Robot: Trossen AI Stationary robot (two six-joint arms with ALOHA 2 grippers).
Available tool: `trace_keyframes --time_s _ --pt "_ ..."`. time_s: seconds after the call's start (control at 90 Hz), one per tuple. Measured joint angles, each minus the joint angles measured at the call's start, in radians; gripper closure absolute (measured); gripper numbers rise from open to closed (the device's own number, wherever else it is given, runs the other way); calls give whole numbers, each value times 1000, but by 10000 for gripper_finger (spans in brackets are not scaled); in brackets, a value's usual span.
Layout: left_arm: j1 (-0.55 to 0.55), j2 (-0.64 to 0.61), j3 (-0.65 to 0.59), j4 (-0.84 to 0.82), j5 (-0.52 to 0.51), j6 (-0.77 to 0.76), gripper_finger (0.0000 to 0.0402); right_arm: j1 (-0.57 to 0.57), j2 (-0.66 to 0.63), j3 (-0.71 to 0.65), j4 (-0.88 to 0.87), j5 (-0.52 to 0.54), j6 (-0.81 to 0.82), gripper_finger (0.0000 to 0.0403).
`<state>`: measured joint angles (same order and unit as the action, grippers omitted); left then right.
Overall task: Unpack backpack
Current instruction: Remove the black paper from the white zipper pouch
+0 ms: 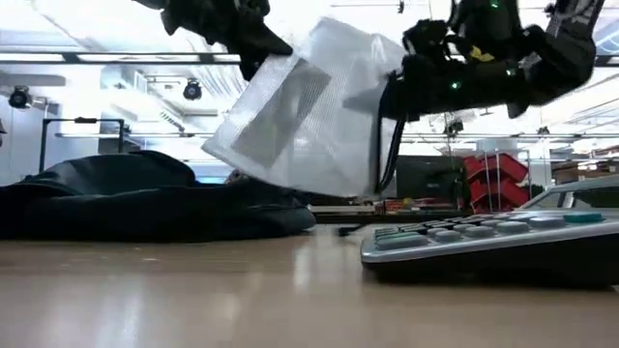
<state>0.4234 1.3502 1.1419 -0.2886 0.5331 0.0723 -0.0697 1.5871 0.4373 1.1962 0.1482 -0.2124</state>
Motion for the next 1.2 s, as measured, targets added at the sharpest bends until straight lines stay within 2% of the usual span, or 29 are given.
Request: trace_keyframes --time_s 0.122,0.244,0.344,0.533,0.644,0.811,0.978,1.2 --pt "-7 1 -9 -9 100 101 401 -6 124 2 186 -18 6 403" --pt "-32 6 -55 -7 248 243 401 -5 236 45 372 -78 16 403" --pt "-56 6 -94 9 332 315 401 -5 276 95 370 -95 4 394" --pt "-67 6 -141 18 317 360 401 -4 288 156 332 -291 7 332" --pt "-66 6 -151 17 274 358 401 -7 273 173 251 -313 29 286" --pt "-66 6 -151 22 264 358 401 -7 266 195 181 -374 43 233" --pt "-66 6 -151 25 260 357 401 -7 234 204 114 -411 56 212" --pt "-65 3 -150 -1 224 350 401 -7 73 198 -198 -392 32 208"
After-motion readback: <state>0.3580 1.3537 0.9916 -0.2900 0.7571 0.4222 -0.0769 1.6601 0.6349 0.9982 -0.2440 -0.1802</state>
